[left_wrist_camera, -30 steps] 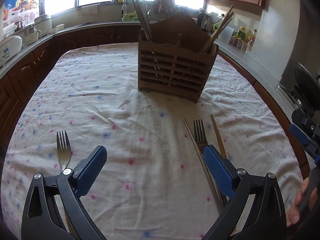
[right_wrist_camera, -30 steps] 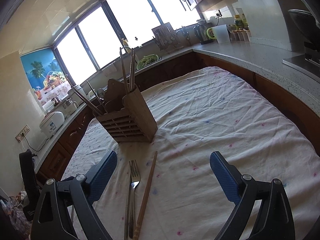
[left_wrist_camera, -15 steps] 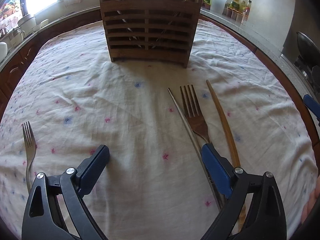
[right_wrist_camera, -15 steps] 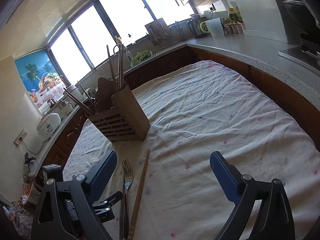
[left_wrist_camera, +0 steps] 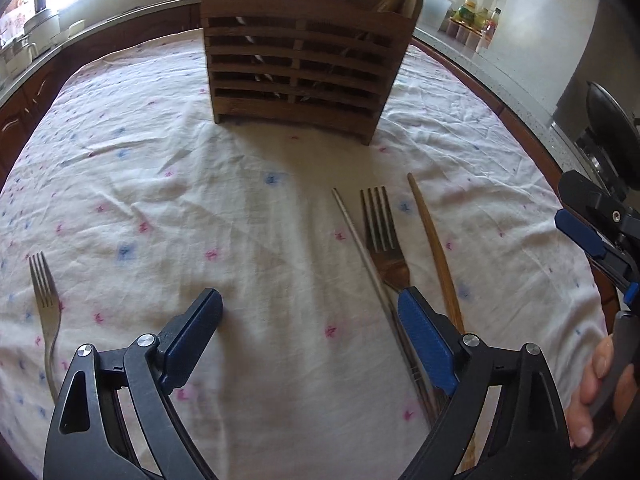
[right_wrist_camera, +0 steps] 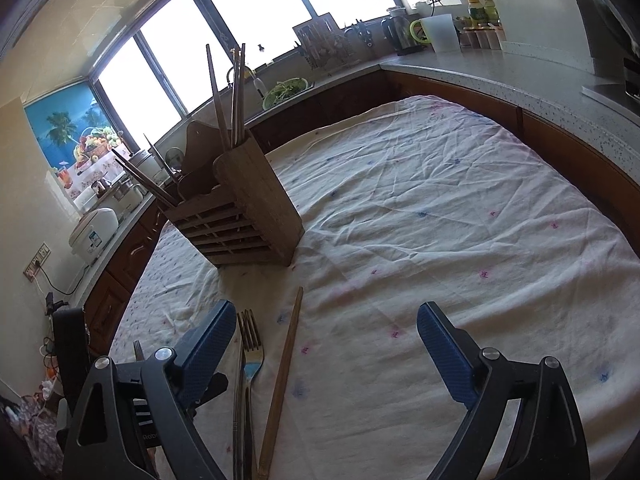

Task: Organize utensils
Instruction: 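Close the left tool on a thin metal chopstick while the right tool grasps a wooden chopstick, then lift and carry both held chopsticks over the wooden holder, then open the left tool over the holder while the right tool releases its chopstick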

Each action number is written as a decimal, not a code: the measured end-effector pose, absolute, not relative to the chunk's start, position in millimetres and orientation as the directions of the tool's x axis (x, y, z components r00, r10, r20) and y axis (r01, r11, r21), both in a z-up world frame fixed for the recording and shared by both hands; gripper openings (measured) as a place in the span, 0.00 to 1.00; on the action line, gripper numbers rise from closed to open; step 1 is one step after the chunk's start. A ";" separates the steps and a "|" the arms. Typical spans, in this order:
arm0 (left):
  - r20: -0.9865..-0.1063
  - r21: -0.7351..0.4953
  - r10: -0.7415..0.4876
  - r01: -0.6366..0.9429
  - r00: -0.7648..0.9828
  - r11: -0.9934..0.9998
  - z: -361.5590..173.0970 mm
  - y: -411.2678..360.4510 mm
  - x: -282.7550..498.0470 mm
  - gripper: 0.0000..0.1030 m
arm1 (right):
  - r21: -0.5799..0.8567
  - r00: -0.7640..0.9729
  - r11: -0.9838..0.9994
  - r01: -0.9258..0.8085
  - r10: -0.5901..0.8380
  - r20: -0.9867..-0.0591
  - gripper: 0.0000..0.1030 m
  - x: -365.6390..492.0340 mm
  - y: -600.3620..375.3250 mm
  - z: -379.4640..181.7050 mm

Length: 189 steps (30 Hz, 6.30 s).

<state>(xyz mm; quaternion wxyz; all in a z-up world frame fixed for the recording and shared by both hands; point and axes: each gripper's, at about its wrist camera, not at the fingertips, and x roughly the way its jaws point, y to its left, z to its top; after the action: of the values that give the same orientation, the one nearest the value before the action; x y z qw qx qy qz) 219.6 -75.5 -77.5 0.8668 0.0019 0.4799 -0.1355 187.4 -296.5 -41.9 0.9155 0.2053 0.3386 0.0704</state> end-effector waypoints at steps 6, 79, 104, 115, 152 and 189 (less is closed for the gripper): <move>-0.836 0.004 -0.146 0.272 0.529 0.962 -81.0 -89.8 216.3 0.88 | 0.416 0.756 0.909 0.009 0.266 -0.598 0.79 192.4 -298.4 -41.6; -0.825 -0.037 -0.234 0.364 0.514 0.931 -64.5 -63.7 240.9 0.04 | 0.348 0.685 0.926 -0.147 0.349 -0.639 0.05 204.7 -259.8 -14.4; -0.550 -0.206 -0.419 0.369 0.723 0.906 75.3 4.0 181.7 0.04 | 0.325 0.782 0.916 -0.233 0.376 -0.498 0.05 190.0 -245.0 57.8; -0.498 -0.219 -0.416 0.354 0.761 0.909 93.0 15.0 185.4 0.04 | 0.323 0.805 0.915 -0.239 0.373 -0.460 0.05 193.4 -245.6 71.3; -0.296 -0.216 -0.213 0.152 0.931 0.965 135.4 -4.9 333.1 0.04 | 0.258 0.910 0.945 -0.202 0.278 -0.307 0.05 296.2 -236.0 118.1; -0.361 -0.236 -0.273 0.196 0.891 0.952 91.8 -2.3 284.7 0.69 | 0.376 0.901 0.911 -0.166 0.296 -0.318 0.71 268.3 -263.9 82.6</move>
<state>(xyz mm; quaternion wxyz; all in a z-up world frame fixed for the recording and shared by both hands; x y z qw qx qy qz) 284.7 -2.3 91.8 0.9676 -0.0972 0.1989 -0.1212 268.3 -263.9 82.6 0.9594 0.1726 0.1876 0.1205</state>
